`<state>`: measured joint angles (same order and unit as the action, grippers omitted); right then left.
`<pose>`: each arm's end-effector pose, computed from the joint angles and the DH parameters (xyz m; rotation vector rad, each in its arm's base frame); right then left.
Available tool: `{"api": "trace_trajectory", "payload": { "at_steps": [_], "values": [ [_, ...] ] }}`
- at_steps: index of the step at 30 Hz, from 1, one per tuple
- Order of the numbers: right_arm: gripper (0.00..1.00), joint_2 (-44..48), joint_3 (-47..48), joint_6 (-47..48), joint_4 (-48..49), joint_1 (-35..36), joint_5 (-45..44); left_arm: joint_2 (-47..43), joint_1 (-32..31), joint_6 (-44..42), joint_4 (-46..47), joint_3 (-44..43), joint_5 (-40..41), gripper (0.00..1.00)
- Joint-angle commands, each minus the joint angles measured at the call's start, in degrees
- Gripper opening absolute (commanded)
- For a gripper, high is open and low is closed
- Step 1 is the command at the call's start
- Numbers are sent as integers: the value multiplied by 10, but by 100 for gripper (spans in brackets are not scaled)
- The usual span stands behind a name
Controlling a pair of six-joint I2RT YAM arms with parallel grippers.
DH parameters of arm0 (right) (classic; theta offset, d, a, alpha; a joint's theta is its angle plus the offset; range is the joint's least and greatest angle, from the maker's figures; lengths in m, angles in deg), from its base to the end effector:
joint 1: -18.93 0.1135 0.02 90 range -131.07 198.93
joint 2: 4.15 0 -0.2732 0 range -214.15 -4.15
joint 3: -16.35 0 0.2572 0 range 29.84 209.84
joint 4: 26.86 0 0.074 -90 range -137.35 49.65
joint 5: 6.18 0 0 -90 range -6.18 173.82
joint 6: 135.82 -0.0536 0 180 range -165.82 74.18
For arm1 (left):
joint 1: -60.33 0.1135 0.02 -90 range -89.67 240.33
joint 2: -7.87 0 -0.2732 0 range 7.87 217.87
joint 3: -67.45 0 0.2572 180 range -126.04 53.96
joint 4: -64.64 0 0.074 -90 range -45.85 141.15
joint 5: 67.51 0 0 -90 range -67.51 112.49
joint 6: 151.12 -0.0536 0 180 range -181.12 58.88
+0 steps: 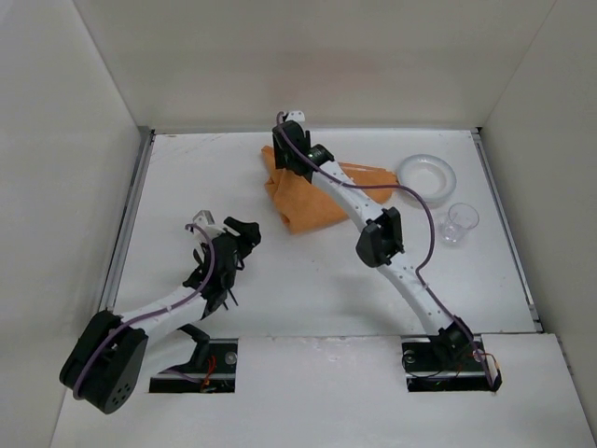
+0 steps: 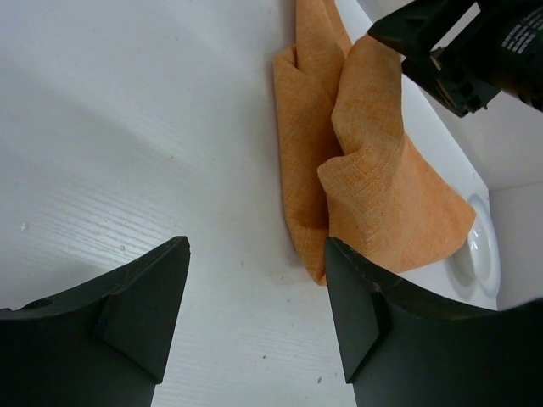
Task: Set the dinner table for one person
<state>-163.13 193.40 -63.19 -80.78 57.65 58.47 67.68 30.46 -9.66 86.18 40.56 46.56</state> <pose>0.4971 0.3691 0.2196 -0.1529 2.1243 0.0885 0.2008 -0.0901 0.1856 -0.6359 1.6831 -0.6590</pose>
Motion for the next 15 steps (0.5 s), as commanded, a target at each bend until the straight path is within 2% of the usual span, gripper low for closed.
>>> {"api": "trace_trajectory", "payload": {
  "at_steps": [1, 3, 5, 7, 9, 15],
  "values": [
    [57, -51, 141, 6, -112, 4, -23, 15, 6, -7, 51, 9, -10, 62],
    [48, -59, 154, -2, -131, 3, -16, 15, 7, -7, 52, 8, -12, 62],
    [25, -58, 164, -12, -149, 3, -8, 21, 6, -7, 52, 3, -8, 62],
    [13, -51, 176, -21, -160, 3, -15, 29, 8, -11, 48, -6, -10, 62],
    [9, -30, 176, -23, -164, 4, -16, 33, 6, -14, 47, -10, -8, 62],
    [3, 50, 176, -8, -208, 6, -28, 35, 6, -15, 9, -42, -8, 62]
  ]
}}
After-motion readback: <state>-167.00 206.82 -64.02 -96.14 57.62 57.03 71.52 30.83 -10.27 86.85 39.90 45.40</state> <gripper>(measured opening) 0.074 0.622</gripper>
